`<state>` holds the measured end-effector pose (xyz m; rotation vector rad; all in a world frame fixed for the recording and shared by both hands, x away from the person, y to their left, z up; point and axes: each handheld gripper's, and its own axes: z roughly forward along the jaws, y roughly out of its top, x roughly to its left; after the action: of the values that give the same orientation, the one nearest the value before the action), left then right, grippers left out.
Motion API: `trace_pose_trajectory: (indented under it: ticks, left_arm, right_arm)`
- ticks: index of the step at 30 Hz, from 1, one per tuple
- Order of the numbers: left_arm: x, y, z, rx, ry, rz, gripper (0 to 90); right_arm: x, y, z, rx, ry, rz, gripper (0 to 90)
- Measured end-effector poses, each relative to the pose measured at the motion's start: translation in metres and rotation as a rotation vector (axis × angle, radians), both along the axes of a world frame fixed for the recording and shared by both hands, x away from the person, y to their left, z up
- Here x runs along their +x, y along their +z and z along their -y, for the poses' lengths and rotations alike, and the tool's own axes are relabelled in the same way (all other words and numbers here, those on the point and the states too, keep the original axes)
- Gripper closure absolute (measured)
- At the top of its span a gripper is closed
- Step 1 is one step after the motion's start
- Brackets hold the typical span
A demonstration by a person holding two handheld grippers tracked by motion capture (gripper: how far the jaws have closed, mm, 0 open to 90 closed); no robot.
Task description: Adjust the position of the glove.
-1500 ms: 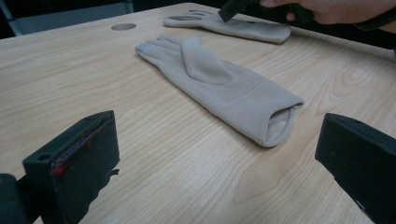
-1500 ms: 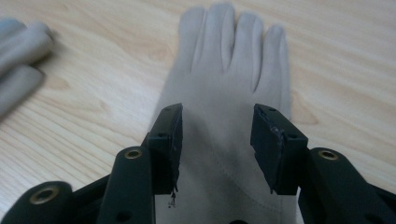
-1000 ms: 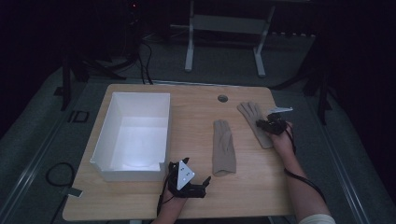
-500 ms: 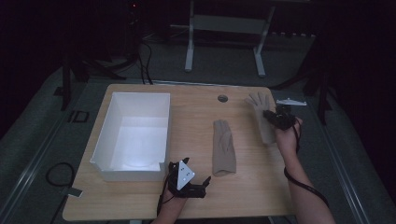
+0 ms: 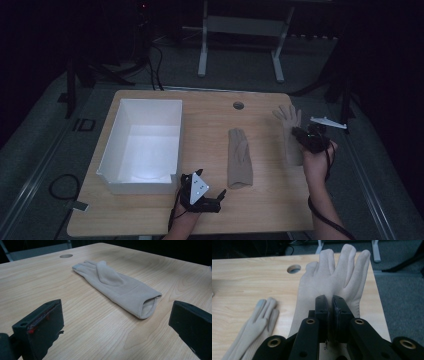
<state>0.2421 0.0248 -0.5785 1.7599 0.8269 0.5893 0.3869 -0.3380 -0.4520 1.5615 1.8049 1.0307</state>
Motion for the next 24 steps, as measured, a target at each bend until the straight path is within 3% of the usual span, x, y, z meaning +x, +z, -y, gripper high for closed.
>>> trace_pose_trajectory:
  ticks: [3, 17, 24]
  left_arm:
    - [0.0, 0.0, 0.0, -0.001, 0.0, 0.0, 0.1]
    - [0.0, 0.0, 0.0, 0.008, 0.002, 0.0, 0.1]
    - [-0.001, 0.0, 0.001, 0.011, 0.002, 0.008, 0.1]
  right_arm:
    - [-0.01, -0.007, 0.005, 0.014, -0.021, -0.017, 83.6]
    - [-0.039, -0.033, 0.007, -0.042, -0.039, -0.083, 83.5]
    - [-0.036, -0.055, 0.002, -0.047, -0.047, -0.114, 83.5]
